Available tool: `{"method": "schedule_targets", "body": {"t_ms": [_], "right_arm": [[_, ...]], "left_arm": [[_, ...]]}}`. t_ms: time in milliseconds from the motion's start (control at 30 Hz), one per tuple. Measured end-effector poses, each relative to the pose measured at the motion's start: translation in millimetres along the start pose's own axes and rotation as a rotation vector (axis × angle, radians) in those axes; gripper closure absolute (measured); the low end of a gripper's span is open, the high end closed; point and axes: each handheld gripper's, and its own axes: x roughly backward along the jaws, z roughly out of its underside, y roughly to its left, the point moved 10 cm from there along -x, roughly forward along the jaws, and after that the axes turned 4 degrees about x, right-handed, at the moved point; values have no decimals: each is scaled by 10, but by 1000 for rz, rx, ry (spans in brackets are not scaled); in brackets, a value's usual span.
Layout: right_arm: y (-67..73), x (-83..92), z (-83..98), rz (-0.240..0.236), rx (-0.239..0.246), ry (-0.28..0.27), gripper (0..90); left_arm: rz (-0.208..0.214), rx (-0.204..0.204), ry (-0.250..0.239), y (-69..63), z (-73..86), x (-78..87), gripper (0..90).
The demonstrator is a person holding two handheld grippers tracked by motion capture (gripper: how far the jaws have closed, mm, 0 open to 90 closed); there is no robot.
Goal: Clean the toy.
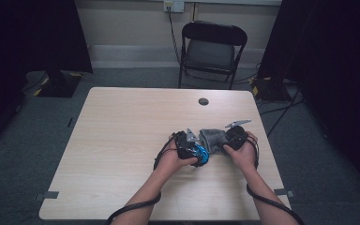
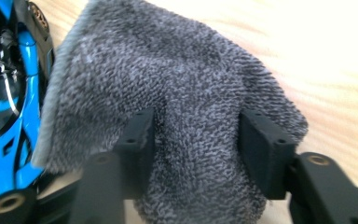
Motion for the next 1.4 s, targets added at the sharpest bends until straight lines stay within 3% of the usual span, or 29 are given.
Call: {"method": "schedule_targets", "body": {"t_ms": [233,567,733,867,1033,1333,1400], "right_arm": [[11,143,201,-25,-21,-9,382],[150,333,420,-14,15,5,357],[144,416,320,-62,28,-58,346],[74,464,177,-65,84,-98,333],[-35,421,101,-74,117,-87,389],[-58,276,234,-78,135,-36,460],[-66,255,288,-75,114,-19,454]], "left_arm": [[-4,-1,3,1,0,-1,0],[-7,2,1,-1,-4,-5,0],[-8,-2,3,0,0,-2,0],[-7,-2,2,1,-1,-3,0],[-5,-3,3,0,0,-2,0],[-2,-3,3,1,0,0,0],[-2,-3,0,0,1,-1,0]]}}
